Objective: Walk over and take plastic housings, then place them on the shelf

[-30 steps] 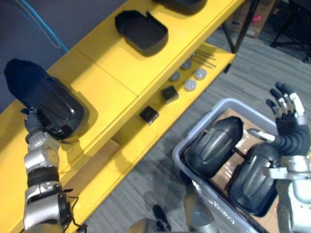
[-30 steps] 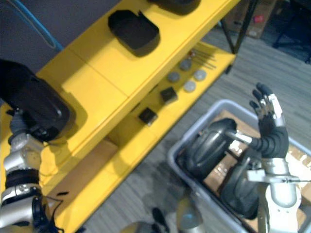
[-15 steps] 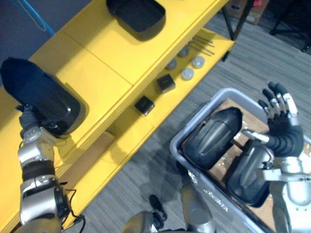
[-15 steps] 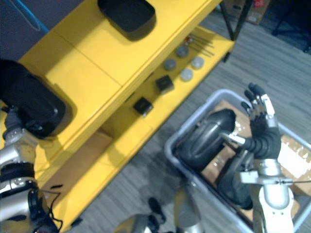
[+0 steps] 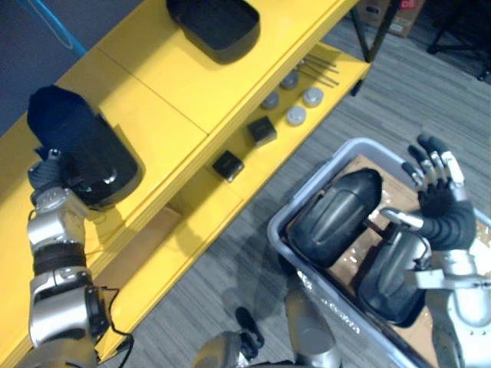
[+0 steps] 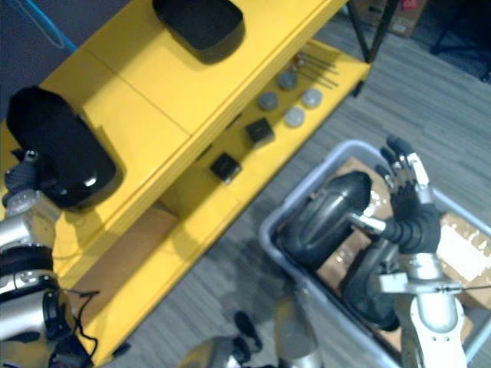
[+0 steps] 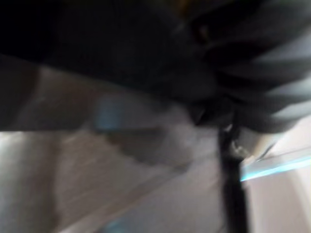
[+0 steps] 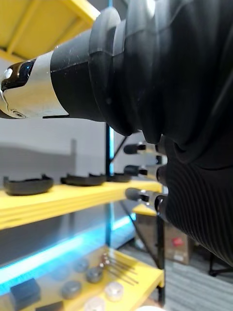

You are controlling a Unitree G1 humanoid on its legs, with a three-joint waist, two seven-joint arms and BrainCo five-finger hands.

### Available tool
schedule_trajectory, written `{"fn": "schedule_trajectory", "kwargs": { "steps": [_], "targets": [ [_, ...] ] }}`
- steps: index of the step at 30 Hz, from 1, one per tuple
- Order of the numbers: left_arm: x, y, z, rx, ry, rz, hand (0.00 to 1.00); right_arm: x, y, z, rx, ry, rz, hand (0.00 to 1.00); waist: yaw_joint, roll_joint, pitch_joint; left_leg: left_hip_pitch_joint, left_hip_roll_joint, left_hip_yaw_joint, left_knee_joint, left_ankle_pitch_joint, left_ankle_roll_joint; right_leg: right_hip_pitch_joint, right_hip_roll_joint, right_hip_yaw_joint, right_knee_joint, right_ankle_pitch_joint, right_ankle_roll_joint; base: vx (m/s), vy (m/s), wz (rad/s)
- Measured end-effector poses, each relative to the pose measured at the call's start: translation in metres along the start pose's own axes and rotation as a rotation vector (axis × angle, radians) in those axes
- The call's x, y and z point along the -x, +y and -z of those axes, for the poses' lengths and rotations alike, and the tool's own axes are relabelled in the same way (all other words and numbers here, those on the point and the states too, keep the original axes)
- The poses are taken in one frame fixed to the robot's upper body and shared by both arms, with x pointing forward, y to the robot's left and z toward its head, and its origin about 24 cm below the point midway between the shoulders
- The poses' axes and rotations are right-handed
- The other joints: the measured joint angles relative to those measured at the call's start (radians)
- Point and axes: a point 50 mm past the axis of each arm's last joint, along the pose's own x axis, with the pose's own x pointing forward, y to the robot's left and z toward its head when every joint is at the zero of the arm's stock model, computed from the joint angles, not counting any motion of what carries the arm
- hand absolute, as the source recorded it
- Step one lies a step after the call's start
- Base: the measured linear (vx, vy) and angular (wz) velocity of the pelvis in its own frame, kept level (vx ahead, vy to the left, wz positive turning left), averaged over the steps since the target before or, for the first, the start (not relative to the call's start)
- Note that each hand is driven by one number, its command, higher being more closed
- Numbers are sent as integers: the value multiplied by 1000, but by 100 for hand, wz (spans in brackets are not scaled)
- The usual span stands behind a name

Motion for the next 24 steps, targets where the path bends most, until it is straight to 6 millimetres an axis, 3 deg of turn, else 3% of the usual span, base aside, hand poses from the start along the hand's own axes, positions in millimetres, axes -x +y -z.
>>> {"fn": "schedule_trajectory", "kwargs": {
  "steps": [4,10,16,24],
  "targets": [
    [-2,8,-4,-17,-19,-11,0,4,1,3,-9,19,0,0,-2,4,-2,8,0,-18,-2,-1,0,16,-5,-17,-6,1,-1,-9,-5,12],
    [-2,29,20,-99,36,-46,0,8,1,9,-23,41,8,0,0,16,-16,32,3,-26,-7,-1,0,59,-6,-27,-37,10,-3,5,-5,4],
    [-6,42,4,-145,-32,-112,0,19,-2,22,-29,107,19,0,-2,49,-96,39,2,-51,-20,0,0,88,-8,-43,-83,29,-6,24,-3,5],
    [-8,53,-35,-150,-244,-207,0,28,-6,35,-41,102,48,0,0,41,-159,62,9,-78,-37,-21,-25,148,-16,-73,-158,54,-8,-3,3,8]
  ]
}}
